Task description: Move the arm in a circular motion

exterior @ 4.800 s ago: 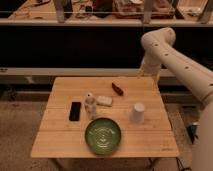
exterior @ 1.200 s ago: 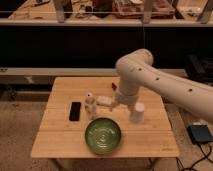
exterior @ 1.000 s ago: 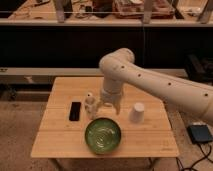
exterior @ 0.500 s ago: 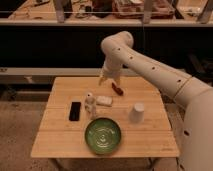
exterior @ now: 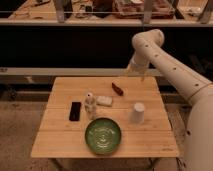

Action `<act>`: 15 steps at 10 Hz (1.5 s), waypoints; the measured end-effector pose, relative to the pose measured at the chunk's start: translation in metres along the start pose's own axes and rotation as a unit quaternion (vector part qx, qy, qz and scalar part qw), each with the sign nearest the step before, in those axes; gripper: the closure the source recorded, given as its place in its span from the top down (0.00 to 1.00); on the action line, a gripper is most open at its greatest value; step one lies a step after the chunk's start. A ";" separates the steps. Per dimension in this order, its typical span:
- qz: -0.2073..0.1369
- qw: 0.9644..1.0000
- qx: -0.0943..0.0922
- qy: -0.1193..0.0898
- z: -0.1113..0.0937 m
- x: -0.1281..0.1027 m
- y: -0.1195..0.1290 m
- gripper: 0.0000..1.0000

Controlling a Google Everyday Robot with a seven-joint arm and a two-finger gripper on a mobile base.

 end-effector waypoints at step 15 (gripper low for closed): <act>-0.133 0.982 0.052 -0.124 -0.052 -0.250 -0.089 0.60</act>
